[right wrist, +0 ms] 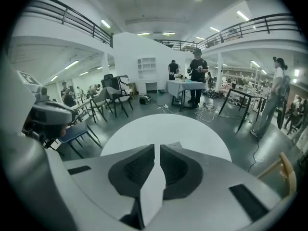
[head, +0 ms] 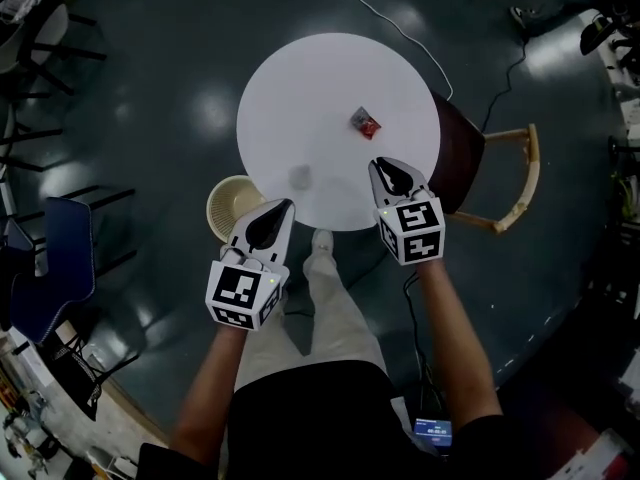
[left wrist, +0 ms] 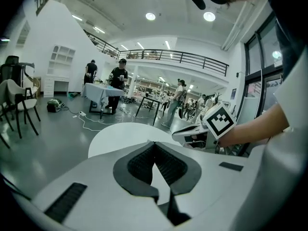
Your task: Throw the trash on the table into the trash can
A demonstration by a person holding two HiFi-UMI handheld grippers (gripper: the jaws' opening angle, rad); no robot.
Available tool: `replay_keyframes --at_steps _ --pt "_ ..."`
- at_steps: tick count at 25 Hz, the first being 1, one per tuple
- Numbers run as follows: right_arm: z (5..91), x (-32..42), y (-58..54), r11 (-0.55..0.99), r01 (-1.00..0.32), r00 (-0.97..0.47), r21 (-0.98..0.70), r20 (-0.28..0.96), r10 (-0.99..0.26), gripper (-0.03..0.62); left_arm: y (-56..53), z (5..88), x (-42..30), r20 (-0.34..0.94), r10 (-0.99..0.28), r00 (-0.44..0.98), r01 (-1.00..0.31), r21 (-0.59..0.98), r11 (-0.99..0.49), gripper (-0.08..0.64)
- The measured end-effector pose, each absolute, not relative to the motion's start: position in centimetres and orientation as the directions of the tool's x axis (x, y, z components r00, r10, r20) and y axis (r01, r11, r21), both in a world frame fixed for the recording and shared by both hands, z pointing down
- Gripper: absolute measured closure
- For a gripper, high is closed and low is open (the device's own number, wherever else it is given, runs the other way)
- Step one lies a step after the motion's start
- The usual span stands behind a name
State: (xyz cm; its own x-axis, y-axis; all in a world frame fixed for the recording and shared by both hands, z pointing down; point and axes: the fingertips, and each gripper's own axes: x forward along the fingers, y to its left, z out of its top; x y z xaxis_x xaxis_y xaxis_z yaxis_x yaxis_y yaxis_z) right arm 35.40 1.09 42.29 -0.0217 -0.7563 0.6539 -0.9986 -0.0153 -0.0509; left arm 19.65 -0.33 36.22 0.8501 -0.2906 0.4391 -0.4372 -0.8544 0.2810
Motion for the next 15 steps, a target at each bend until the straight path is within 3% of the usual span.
replay_keyframes --at_steps 1,4,15 --pt "42.8 35.7 0.6 -0.015 -0.998 -0.028 -0.060 0.656 -0.754 0.564 -0.4 36.6 19.8 0.442 -0.293 0.848 -0.442 0.285 -0.850 0.552" --pt "44.6 36.3 -0.8 0.000 -0.997 -0.055 -0.082 0.669 -0.742 0.463 -0.6 37.8 20.4 0.450 -0.296 0.842 -0.453 0.294 -0.842 0.552" --pt "51.3 39.3 -5.0 0.064 -0.997 -0.074 -0.041 0.718 -0.693 0.373 -0.2 42.6 22.4 0.488 -0.283 0.826 -0.469 0.316 -0.825 0.552"
